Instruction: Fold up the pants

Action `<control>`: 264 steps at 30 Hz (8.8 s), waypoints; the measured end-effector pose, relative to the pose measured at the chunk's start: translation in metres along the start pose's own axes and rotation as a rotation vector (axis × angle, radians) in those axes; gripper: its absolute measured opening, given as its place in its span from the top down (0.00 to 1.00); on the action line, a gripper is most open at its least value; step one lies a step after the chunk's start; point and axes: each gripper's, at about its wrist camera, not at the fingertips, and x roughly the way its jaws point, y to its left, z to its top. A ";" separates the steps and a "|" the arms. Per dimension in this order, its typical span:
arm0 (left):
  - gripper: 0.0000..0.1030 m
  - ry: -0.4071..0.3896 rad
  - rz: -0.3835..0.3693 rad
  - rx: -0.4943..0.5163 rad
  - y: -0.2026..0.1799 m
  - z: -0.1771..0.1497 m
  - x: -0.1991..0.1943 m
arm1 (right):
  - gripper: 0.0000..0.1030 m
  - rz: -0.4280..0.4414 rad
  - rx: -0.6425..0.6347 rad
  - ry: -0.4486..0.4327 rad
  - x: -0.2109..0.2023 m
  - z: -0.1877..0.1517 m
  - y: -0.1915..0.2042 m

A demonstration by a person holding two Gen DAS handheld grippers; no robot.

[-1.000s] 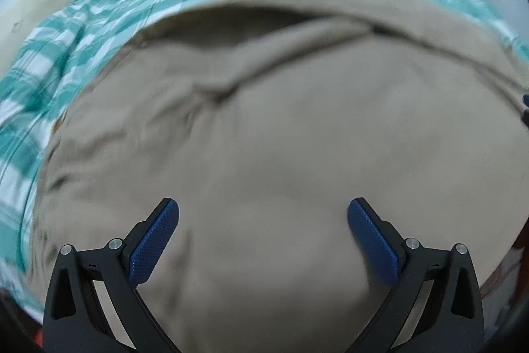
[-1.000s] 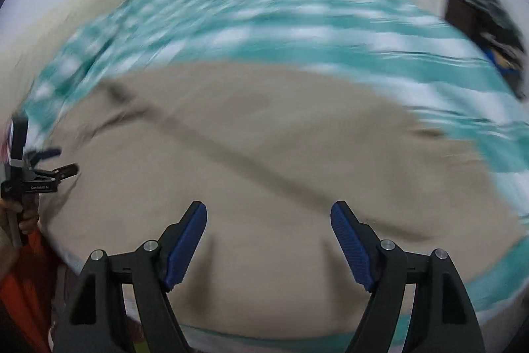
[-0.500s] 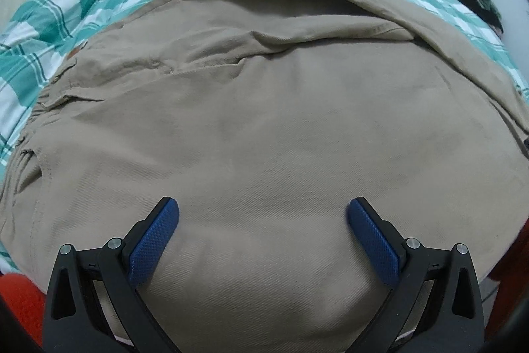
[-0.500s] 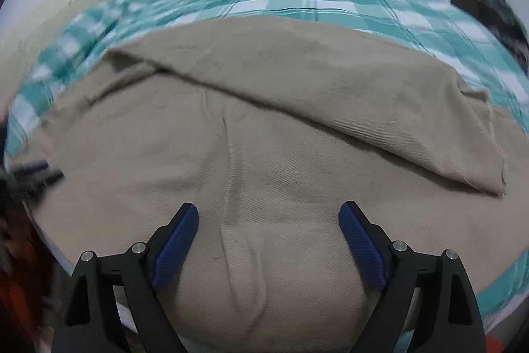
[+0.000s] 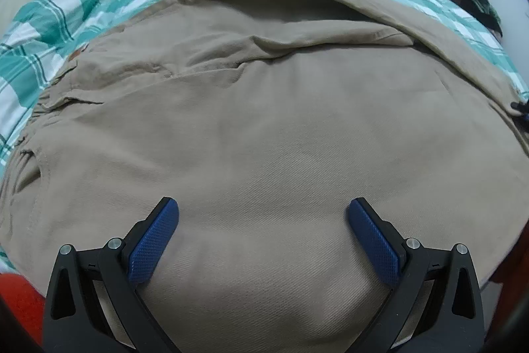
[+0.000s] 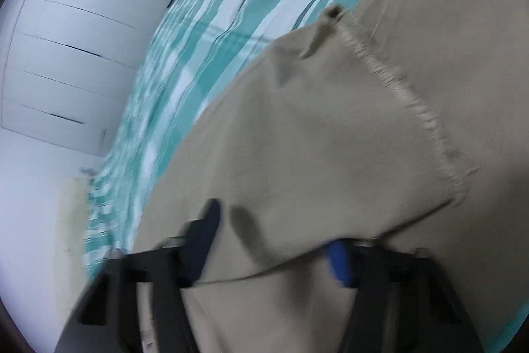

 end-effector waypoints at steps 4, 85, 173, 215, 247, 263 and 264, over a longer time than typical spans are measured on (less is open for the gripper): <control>0.01 -0.007 -0.156 -0.140 0.020 0.027 -0.029 | 0.94 0.080 -0.069 -0.054 -0.027 0.002 0.016; 0.87 0.131 -0.259 -0.089 -0.013 -0.006 -0.039 | 0.96 -0.146 -0.344 0.046 -0.096 0.078 -0.073; 0.06 0.056 -0.206 0.560 -0.299 0.002 -0.021 | 0.29 -0.086 -0.485 -0.070 -0.124 0.065 -0.052; 0.02 -0.045 -0.182 -0.102 -0.010 0.038 -0.082 | 0.93 0.401 -0.669 -0.014 -0.212 -0.023 0.144; 0.03 -0.017 -0.219 0.159 -0.125 0.040 -0.048 | 0.76 0.064 -1.089 0.213 -0.006 -0.232 0.122; 0.05 0.012 0.007 0.034 -0.032 -0.006 -0.078 | 0.77 0.065 -1.090 0.241 -0.010 -0.230 0.121; 0.05 -0.020 -0.012 0.049 -0.038 -0.001 -0.084 | 0.77 0.065 -1.088 0.240 -0.010 -0.230 0.121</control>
